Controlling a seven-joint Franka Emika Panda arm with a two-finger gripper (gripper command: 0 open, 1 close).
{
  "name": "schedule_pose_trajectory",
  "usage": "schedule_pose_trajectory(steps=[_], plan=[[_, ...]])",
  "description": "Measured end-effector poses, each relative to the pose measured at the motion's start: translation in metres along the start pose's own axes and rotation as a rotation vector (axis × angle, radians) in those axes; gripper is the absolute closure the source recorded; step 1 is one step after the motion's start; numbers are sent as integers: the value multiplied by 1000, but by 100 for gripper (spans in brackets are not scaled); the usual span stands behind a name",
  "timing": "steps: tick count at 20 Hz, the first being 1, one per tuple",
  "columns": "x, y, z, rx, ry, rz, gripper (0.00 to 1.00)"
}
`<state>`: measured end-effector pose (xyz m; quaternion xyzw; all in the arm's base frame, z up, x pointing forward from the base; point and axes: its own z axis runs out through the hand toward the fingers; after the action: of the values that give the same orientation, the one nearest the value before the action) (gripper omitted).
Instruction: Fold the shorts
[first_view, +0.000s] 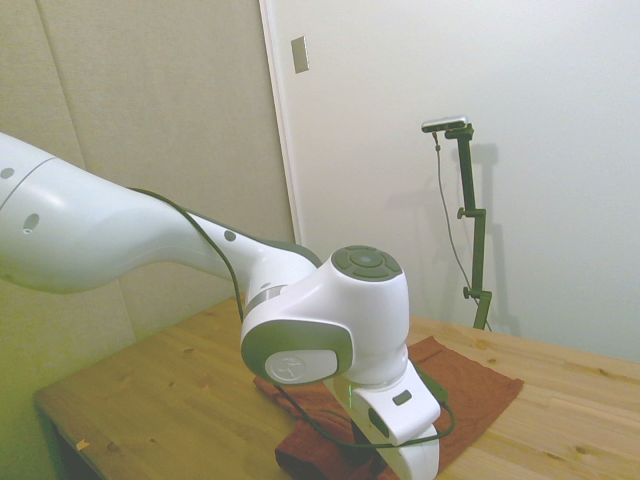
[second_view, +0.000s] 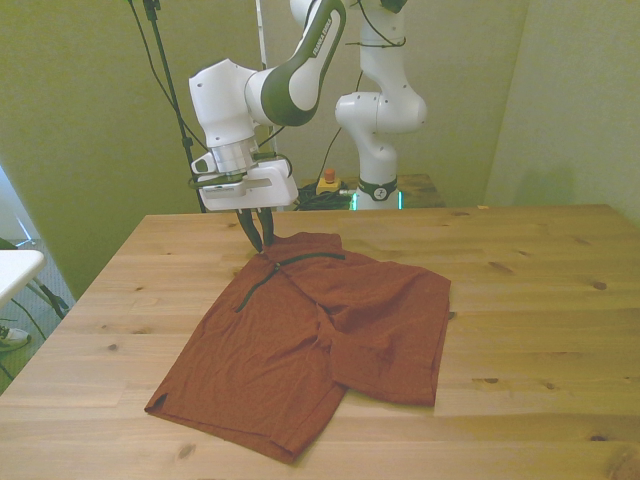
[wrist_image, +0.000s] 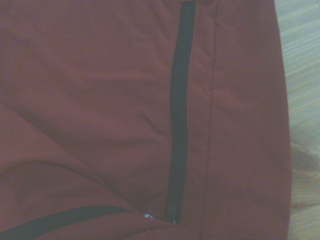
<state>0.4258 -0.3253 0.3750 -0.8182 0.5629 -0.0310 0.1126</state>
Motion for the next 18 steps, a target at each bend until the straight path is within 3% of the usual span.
schedule_pose_trajectory(steps=[12, 18], plan=[[-3, 9, 3, -82, 21, 11, 0], [-24, 10, -17, -91, 53, -11, 0]])
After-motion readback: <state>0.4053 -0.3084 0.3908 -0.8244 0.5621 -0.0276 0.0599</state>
